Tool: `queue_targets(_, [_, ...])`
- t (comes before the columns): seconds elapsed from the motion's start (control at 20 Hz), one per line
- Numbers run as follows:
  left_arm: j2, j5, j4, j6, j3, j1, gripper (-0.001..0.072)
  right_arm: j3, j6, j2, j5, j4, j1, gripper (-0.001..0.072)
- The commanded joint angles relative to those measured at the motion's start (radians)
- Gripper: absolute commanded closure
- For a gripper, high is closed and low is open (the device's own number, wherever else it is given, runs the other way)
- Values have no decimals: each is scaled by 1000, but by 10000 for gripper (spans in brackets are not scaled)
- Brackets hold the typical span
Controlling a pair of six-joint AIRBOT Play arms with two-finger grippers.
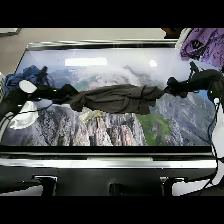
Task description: Fold the clothes and pants, and hang the long-sleeved shirts on hangers.
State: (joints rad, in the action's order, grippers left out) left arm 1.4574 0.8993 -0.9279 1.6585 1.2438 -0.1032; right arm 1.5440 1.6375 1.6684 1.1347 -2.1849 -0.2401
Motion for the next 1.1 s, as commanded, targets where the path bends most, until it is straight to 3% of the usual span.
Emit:
queue_targets(0.0, [89,-88,98,37,-5,-145,76,0,0,-11,17,2,0,674])
queue_targets(0.25, [281,-195,280,75,8,-271,76,0,0,-12,35,2,0,674])
queue_targets(0.6, [365,-246,327,72,52,-293,78,0,0,-12,38,2,0,674])
queue_targets(0.65, [383,-244,327,71,68,-293,126,0,0,-12,40,3,0,674])
queue_targets(0.7, [401,-236,327,71,89,-293,237,0,0,-12,44,3,0,674])
queue_targets(0.75, [415,-220,327,70,117,-290,496,0,0,-12,49,3,0,674])
queue_targets(0.8, [417,-211,327,42,145,-281,683,0,0,-13,54,3,0,674])
queue_targets(0.95, [378,-130,325,-51,277,-214,692,1,15,-38,30,-2,0,675])
queue_targets(1.05, [323,-65,285,-66,403,-136,693,31,68,-85,9,-2,0,675])
